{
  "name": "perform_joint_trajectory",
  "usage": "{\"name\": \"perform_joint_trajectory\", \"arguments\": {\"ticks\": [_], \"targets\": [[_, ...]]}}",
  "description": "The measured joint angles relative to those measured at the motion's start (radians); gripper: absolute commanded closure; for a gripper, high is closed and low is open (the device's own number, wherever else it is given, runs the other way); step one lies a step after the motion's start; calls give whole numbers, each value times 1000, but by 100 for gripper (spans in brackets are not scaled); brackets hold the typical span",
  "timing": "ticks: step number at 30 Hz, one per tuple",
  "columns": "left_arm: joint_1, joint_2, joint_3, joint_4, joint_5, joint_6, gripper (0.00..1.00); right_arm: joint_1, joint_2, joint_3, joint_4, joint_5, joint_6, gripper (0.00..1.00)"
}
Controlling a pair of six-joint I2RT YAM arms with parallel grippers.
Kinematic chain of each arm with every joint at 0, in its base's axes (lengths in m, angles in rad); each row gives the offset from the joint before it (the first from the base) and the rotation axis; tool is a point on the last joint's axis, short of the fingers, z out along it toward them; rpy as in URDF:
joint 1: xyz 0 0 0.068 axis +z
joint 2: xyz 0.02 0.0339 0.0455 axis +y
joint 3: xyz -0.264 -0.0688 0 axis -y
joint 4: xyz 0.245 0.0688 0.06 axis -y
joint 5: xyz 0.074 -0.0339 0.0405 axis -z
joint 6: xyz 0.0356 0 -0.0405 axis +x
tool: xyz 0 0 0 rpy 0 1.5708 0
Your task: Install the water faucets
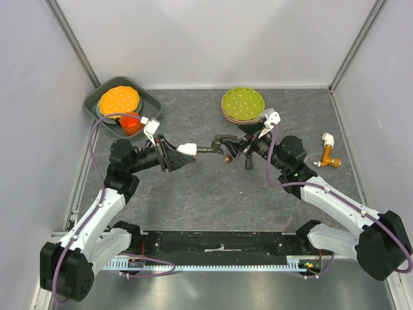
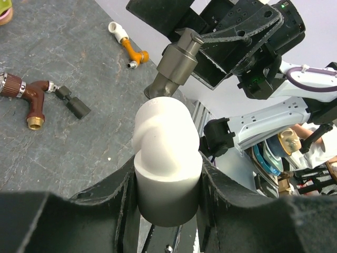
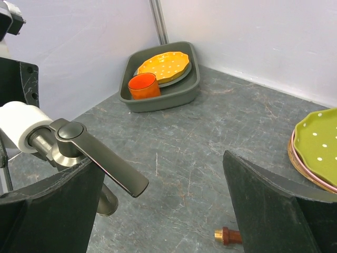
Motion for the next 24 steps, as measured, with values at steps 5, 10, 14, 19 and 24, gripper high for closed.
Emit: {"name": "perform_joint_trajectory", "arguments": {"ticks": [5, 10, 14, 19, 24], "targets": [[0, 0, 0, 11, -1, 0, 98, -1, -7, -5, -15, 21, -4, 3], [0, 0, 0, 12, -2, 0, 98, 3, -105, -35, -119, 120, -46, 4], [0, 1, 0, 12, -3, 0, 98, 3, -211, -71, -140, 153, -78, 4], [0, 11, 0, 12, -2, 0, 98, 3, -234, -95, -94, 104, -87, 4], [0, 15, 0, 12, -2, 0, 98, 4, -153, -88, -44, 19, -79, 4]]}}
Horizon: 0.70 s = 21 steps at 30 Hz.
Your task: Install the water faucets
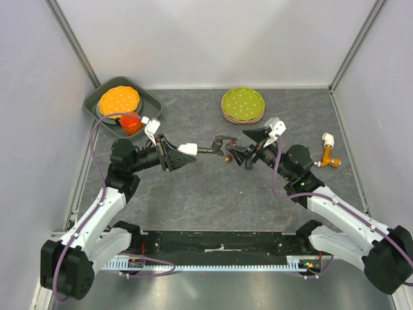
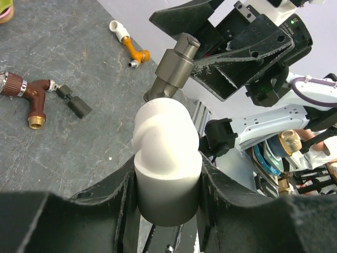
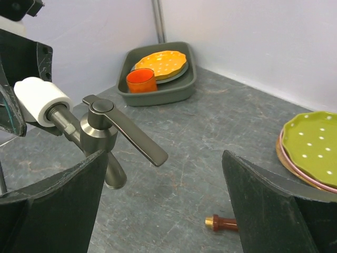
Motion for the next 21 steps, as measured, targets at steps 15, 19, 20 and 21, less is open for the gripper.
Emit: {"name": "perform_joint_trajectory", "arguments": {"ticks": [15, 19, 20, 21], "targets": [[8, 0, 0, 23, 5, -1, 98, 1, 196, 95, 47, -11, 42, 4], [-2, 0, 0, 40, 43, -8, 98, 2, 263, 144, -10, 10, 53, 4], [-2, 0, 0, 45, 49, -10, 98, 2, 272, 150, -26, 10, 53, 4], [-2, 0, 0, 49, 50, -11, 98, 2, 275, 150, -37, 11, 54, 4]]}}
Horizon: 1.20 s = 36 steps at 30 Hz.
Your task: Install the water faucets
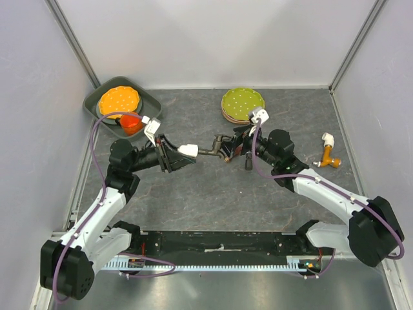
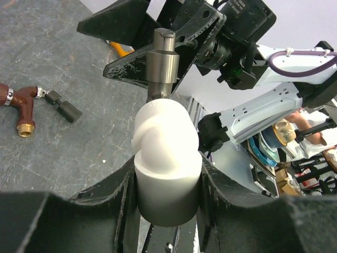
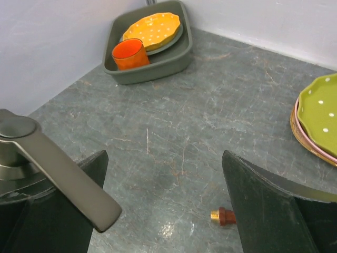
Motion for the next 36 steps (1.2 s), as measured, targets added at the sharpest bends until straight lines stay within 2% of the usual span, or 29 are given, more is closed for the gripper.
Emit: {"name": "perform_joint_trajectory", "arguments": {"ticks": [5, 10, 17, 25, 36], "targets": [[0, 0, 0, 4, 1, -1, 98, 0, -40, -1, -82, 31, -6, 4], [0, 0, 0, 1, -3, 0, 98, 0, -182, -5, -163, 71, -42, 3], [0, 0, 0, -26, -7, 0, 98, 0, -293, -5, -162, 14, -63, 3], [0, 0, 0, -27, -6, 0, 98, 0, -205, 10, -114, -61, -47, 3], [0, 0, 0, -29, 1, 0, 98, 0, -54, 60, -60, -82, 3, 4]]}}
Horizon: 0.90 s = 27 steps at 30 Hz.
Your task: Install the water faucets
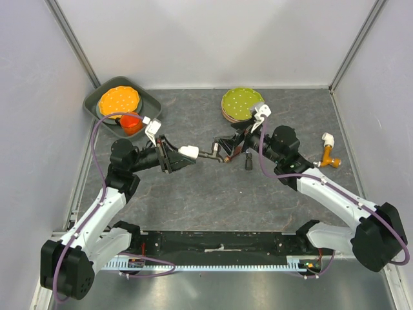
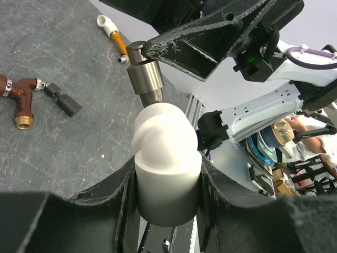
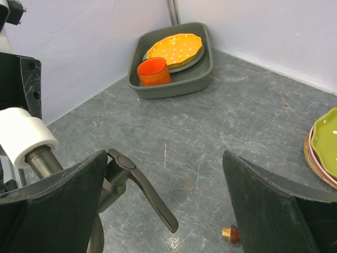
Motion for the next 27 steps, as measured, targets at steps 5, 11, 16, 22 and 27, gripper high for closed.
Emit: {"name": "perform_joint_trajectory", "arguments": {"ticks": [5, 11, 16, 22, 27], "targets": [[0, -1, -3, 5, 1, 0, 98, 0, 33, 7, 7, -14, 22, 4], [0, -2, -24, 16, 8, -11, 98, 0, 86, 9, 10, -55, 53, 4], [-2, -2, -44, 28, 21, -27, 98, 1, 143, 13, 4, -100, 75, 5], [-6, -4, -43, 35, 14, -30, 98, 8, 81, 3, -65, -71, 20, 4], [-5, -4, -41, 34, -17, -30, 98, 12, -117, -41, -93, -30, -122, 2]]}}
